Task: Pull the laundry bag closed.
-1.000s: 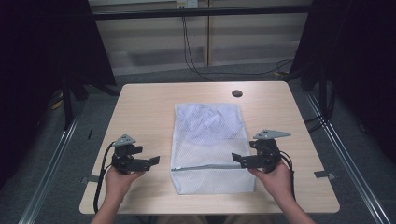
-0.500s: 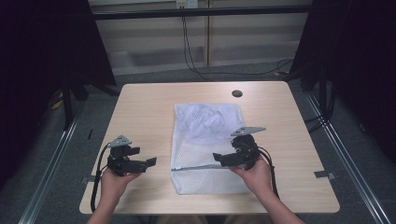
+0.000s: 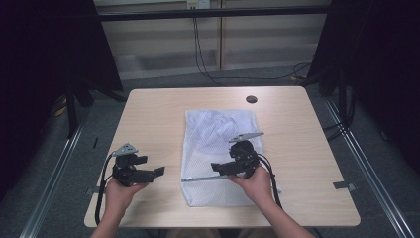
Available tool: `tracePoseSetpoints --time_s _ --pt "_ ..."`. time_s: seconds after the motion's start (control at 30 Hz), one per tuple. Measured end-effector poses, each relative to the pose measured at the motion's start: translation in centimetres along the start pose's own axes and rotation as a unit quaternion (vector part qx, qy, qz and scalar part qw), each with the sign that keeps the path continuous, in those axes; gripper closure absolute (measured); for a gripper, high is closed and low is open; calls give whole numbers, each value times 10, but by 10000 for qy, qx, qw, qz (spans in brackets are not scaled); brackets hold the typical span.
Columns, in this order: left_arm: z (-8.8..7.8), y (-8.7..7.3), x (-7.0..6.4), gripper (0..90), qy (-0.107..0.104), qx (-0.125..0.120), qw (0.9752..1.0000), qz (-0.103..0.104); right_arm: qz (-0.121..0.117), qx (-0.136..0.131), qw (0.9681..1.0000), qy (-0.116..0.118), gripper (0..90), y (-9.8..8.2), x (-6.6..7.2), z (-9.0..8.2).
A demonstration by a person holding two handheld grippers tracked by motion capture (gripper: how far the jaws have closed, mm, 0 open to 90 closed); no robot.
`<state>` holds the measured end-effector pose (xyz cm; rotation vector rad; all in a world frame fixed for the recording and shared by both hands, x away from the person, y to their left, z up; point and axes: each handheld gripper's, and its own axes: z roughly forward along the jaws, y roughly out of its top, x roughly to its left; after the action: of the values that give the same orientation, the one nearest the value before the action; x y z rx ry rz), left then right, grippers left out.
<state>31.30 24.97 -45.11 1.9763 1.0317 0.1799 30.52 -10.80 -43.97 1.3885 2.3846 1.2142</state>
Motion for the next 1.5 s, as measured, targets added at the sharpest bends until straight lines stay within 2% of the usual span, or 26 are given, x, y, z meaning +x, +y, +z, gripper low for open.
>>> tracePoseSetpoints --time_s 0.4,0.83,1.2,1.5 --pt "-1 0 2 90 -35 -3 10000 -33 195 91 9995 248 161 6 8 16" --pt "-2 0 2 91 -2 -8 10000 -19 350 255 9984 363 205 8 12 31" --pt "-3 0 4 91 23 -2 10000 -45 570 411 9952 683 322 10 16 44" --pt "-3 0 4 93 42 29 10000 -55 646 508 9925 908 426 8 20 55"
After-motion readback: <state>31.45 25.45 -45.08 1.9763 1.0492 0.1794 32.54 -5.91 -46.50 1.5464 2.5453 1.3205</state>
